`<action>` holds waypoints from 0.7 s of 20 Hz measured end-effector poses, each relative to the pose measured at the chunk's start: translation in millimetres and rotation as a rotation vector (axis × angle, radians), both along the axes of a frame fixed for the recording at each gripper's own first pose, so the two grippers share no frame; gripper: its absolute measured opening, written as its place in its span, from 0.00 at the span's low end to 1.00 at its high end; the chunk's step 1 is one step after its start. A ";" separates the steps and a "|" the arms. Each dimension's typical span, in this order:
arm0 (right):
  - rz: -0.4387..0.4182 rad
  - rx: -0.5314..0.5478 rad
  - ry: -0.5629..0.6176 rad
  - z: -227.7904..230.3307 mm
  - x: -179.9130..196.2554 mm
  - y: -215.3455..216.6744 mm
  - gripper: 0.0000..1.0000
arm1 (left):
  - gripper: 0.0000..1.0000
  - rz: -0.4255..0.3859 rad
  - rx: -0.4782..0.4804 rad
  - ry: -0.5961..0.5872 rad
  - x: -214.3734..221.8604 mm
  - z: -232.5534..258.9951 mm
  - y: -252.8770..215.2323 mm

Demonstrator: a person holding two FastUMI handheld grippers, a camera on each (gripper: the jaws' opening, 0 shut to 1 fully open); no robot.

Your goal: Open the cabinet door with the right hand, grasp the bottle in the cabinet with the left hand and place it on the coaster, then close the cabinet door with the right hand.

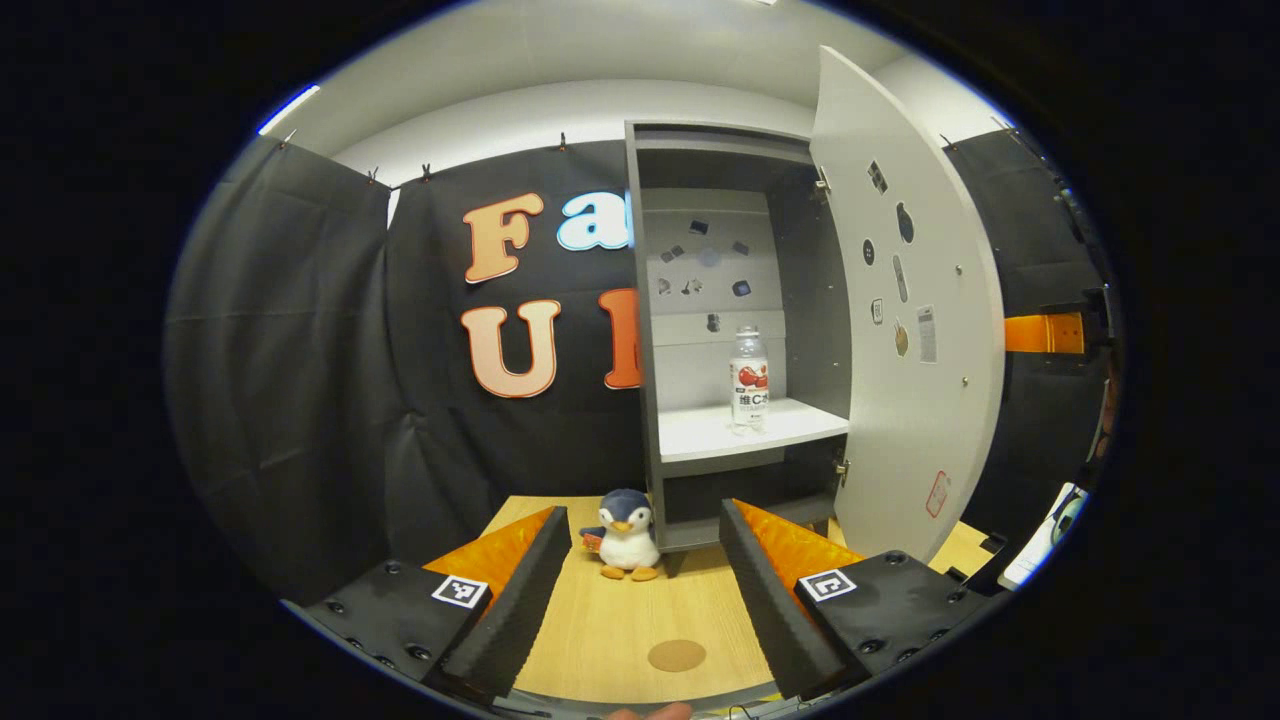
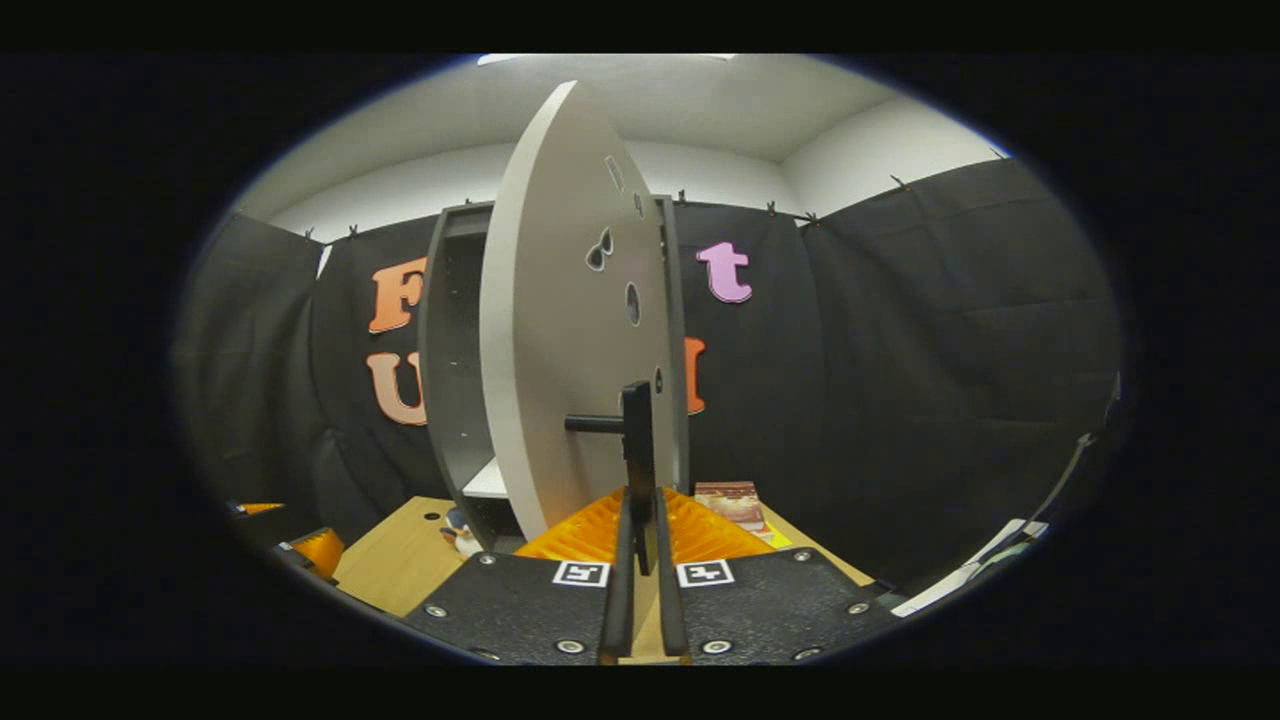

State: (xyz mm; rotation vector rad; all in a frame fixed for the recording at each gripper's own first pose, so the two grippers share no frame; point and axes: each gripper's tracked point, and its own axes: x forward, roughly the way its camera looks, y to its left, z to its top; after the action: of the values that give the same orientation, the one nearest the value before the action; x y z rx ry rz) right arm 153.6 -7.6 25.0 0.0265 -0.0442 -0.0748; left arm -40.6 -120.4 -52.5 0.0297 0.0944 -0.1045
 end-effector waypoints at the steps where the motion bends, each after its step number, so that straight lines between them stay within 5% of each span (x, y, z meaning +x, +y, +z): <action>1: 0.009 -0.006 -0.002 0.5 -1.6 -2.5 0.10 | 0.97 -0.010 -0.003 0.005 -0.2 -0.8 -8.3; 6: 0.040 -0.004 -0.010 0.0 2.8 -23.1 0.14 | 0.99 -0.031 -0.007 0.018 0.0 -2.3 -37.6; 9: 0.061 0.017 -0.019 0.7 2.9 -27.7 0.04 | 0.99 -0.034 -0.007 0.015 1.9 -0.8 -49.7; 14: 0.120 0.045 -0.024 0.5 4.0 -27.9 0.04 | 0.97 -0.031 0.010 0.004 4.7 3.4 -60.9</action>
State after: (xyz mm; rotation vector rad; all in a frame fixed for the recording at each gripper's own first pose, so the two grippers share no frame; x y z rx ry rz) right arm 157.6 -35.5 25.6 0.0750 -0.0643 0.0442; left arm -35.9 -181.3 -49.1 0.0405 0.0984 -0.1348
